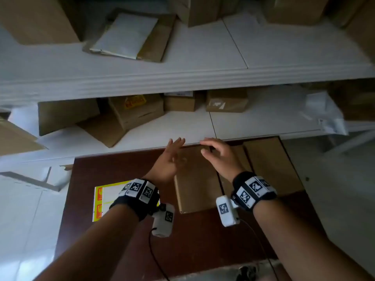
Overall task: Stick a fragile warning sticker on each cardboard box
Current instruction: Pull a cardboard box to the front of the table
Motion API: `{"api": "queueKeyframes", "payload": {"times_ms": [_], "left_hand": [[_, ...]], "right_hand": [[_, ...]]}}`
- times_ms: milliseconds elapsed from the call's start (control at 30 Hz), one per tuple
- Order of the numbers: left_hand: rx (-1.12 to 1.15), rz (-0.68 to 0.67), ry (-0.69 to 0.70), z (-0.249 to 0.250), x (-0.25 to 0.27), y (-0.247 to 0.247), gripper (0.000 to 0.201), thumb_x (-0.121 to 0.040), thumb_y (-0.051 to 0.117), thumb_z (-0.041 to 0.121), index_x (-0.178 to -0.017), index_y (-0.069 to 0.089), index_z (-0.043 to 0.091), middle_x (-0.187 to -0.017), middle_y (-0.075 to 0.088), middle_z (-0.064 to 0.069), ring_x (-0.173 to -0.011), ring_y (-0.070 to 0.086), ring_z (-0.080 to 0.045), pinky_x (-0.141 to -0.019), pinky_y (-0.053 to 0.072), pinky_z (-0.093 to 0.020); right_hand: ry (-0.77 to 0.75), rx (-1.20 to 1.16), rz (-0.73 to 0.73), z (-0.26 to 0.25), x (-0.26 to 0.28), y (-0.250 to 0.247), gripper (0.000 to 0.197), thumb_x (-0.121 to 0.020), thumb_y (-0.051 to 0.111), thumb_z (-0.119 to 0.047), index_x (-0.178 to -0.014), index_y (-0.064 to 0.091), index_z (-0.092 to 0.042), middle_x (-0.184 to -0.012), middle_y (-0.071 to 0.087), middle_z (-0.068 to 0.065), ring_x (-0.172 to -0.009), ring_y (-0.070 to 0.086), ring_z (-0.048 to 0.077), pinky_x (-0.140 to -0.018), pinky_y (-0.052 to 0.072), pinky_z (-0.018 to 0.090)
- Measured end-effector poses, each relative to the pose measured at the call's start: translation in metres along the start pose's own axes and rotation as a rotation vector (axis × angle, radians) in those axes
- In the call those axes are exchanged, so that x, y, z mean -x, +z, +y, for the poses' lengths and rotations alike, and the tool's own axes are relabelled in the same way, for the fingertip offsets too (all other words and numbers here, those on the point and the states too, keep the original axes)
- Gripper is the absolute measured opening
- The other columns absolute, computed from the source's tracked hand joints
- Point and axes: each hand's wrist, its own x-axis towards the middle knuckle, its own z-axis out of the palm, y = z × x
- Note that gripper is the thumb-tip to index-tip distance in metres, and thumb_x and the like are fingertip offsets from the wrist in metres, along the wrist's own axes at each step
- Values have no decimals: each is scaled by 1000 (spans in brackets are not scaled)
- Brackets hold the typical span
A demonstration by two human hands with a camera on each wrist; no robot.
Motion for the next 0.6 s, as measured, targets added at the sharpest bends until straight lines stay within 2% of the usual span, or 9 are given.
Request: {"api": "queueKeyframes", "payload": {"times_ms": [100,167,267,333,400,467,533,600], "left_hand": [[-44,0,38,-9,-5,3,66,-96,56,9,-153,32,31,-163,25,-1,-150,-8,-4,-116,10,-28],[-24,10,60,-13,-7,6,65,-97,55,10,-154,31,30,-165,19,5,-151,-7,-6,-114,9,-25],[-58,37,97,-20,0,13,64,-97,56,13,-154,32,30,-165,17,8,-152,-6,-8,-117,10,-28],[-49,86,111,-23,5,14,63,-97,57,14,-154,34,29,-165,17,6,-153,-4,-10,-116,11,-27],[-82,136,133,-25,20,17,62,-96,58,16,-153,36,29,-164,21,4,-153,4,-13,-122,11,-35],[-99,201,143,-26,40,21,62,-95,59,16,-152,38,27,-161,30,2,-151,19,-17,-121,22,-36],[-13,253,102,-22,64,24,62,-94,59,11,-151,39,21,-154,39,2,-141,36,-13,-107,34,-25],[44,269,79,-17,92,31,61,-94,59,7,-151,39,16,-152,42,-1,-138,39,-13,-100,34,-23]], "right_hand": [[12,-38,-3,11,-2,5,31,-95,62,-29,-126,67,-27,-137,58,-11,-131,46,2,-114,33,28],[31,-81,-29,16,-2,7,31,-96,62,-30,-126,67,-27,-136,59,-11,-131,48,5,-112,36,29],[13,-85,-43,21,9,13,33,-97,61,-31,-129,65,-26,-133,60,-12,-127,50,7,-95,41,17],[-29,-55,-29,21,17,16,34,-97,61,-30,-131,63,-26,-131,58,-14,-120,49,4,-91,39,15],[-81,-16,-23,21,29,18,35,-97,62,-30,-132,62,-25,-134,57,-10,-122,48,6,-103,39,25],[-105,-1,2,23,46,18,36,-97,62,-29,-131,62,-22,-137,58,-5,-127,49,11,-108,37,30],[-82,-24,34,19,68,13,36,-97,61,-30,-131,62,-21,-138,57,-4,-128,49,14,-104,37,28],[-55,-25,29,20,93,12,38,-97,61,-31,-133,60,-23,-141,55,-4,-131,48,15,-102,36,28]]}}
